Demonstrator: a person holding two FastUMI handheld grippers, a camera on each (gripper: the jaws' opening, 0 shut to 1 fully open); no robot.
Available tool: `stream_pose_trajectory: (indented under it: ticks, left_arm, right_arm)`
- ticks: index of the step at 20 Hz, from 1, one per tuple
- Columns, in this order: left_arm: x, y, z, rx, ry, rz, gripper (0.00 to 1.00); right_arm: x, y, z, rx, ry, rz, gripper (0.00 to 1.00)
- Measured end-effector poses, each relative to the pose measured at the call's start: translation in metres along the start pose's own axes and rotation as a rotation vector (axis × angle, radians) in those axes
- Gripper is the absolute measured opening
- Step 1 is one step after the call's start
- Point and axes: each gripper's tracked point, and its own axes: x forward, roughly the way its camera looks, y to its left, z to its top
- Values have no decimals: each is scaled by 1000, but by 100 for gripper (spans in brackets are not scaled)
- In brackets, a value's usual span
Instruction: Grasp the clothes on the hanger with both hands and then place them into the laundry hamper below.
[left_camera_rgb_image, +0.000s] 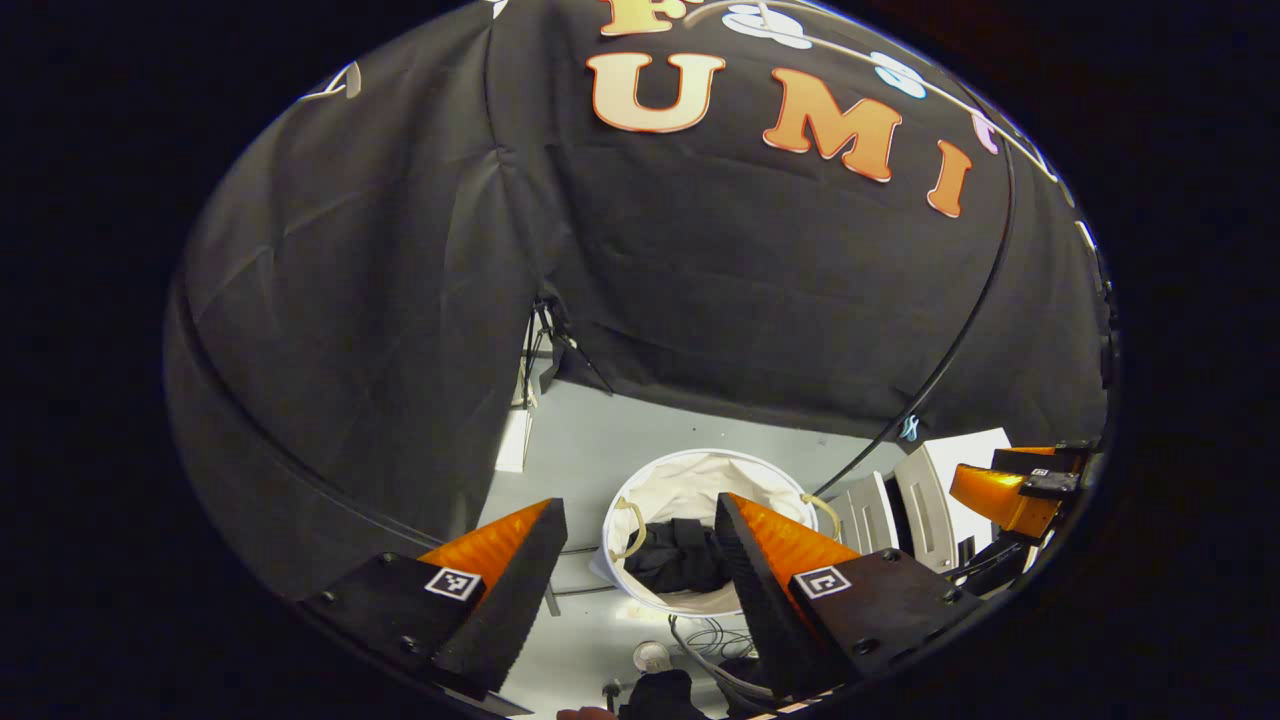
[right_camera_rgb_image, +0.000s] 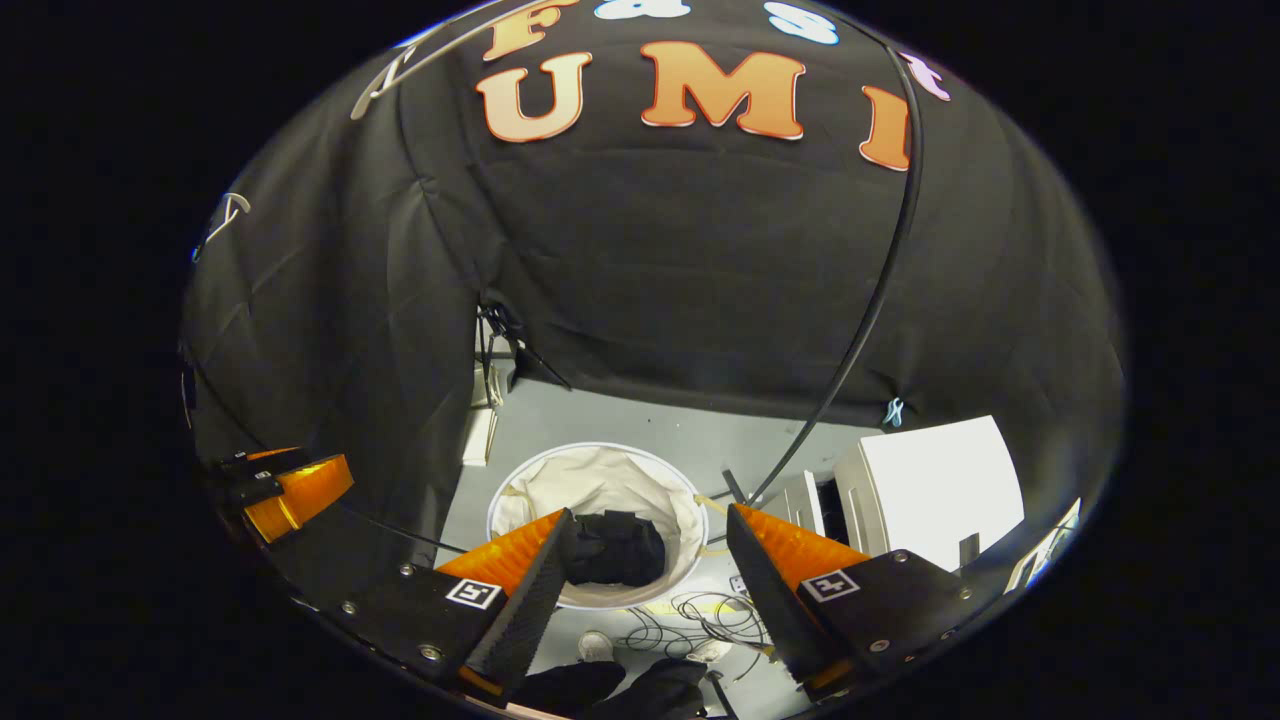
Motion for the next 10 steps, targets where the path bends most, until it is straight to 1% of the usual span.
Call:
stream_pose_trajectory:
  ticks: [3, 4, 9, 10]
  left_arm:
    - [-36, -6, 33, 35, -72, -3, 100]
    - [-48, -6, 48, 43, -104, -4, 98]
    - [-103, -23, 108, 31, -258, -33, 98]
    - [-111, -25, 122, 31, -294, -39, 100]
  right_arm:
    - [-27, 10, 23, 3, -62, 19, 93]
    - [-34, 13, 31, 7, -86, 29, 93]
    - [-86, 14, 80, -15, -220, 31, 93]
    - [-97, 14, 92, -12, -246, 34, 93]
